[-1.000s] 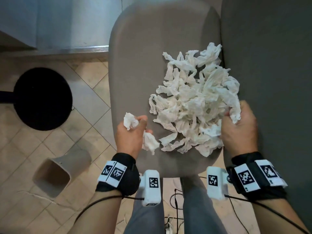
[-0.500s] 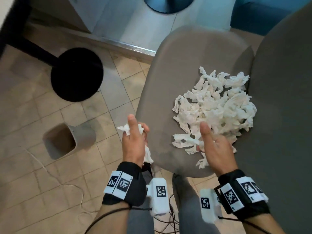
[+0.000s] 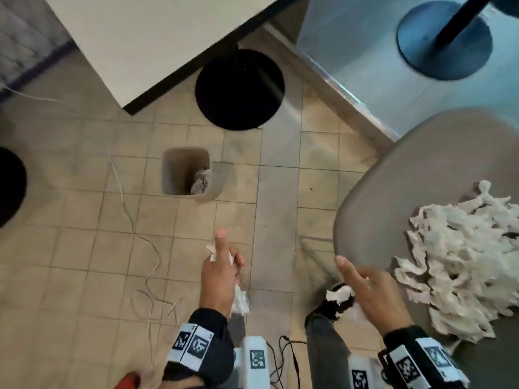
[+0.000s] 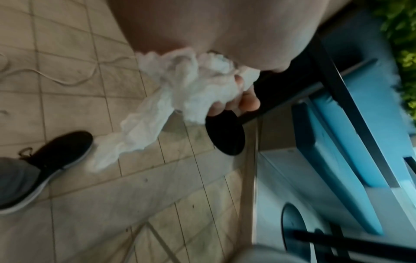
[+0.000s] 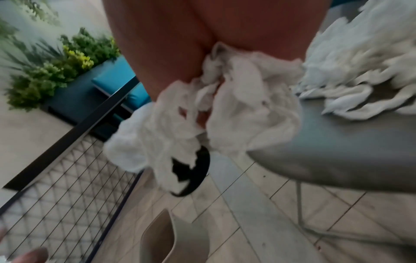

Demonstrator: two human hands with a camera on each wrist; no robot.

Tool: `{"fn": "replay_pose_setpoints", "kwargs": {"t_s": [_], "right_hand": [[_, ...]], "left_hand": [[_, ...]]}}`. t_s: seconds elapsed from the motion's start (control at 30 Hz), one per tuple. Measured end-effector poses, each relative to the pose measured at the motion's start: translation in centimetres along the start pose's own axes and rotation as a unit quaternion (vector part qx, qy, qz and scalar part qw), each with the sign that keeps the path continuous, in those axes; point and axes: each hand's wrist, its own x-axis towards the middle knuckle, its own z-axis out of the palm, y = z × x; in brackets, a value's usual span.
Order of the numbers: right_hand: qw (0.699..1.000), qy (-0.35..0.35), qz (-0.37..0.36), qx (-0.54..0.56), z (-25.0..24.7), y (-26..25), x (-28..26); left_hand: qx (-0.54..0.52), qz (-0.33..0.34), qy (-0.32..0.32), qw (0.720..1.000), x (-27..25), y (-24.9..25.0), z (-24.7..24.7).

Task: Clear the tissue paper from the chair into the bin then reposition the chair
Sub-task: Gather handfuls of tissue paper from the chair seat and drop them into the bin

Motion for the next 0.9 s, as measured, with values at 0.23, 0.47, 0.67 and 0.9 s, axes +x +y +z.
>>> {"fn": "replay_pose_setpoints", "kwargs": {"t_s": [0.23,0.47,0.67,0.9], "right_hand": [[0.997,-0.061,0.027,-0.025,13.4,-10.2,2.1],[0.984,-0.154,0.055,-0.067,24.7,-17.9,7.8],[0.979,-0.179,0.038,-0.085,30.8,-21.9,14.4],[0.983,-0.145,-0.026,-0.105,36.9,-22.4,25.5]], "left_hand": [[-0.016,-0.034,0.003,0.999,6.2,-0.9,-15.9],[0.027,-0.009,-0.006,1.000,13.9,-2.0,-25.0],[-0.026,-0.031,-0.003,0.999,20.5,-2.2,-26.1],[0.026,0.046,0.026,0.998,31.3,-2.3,-22.6]]}}
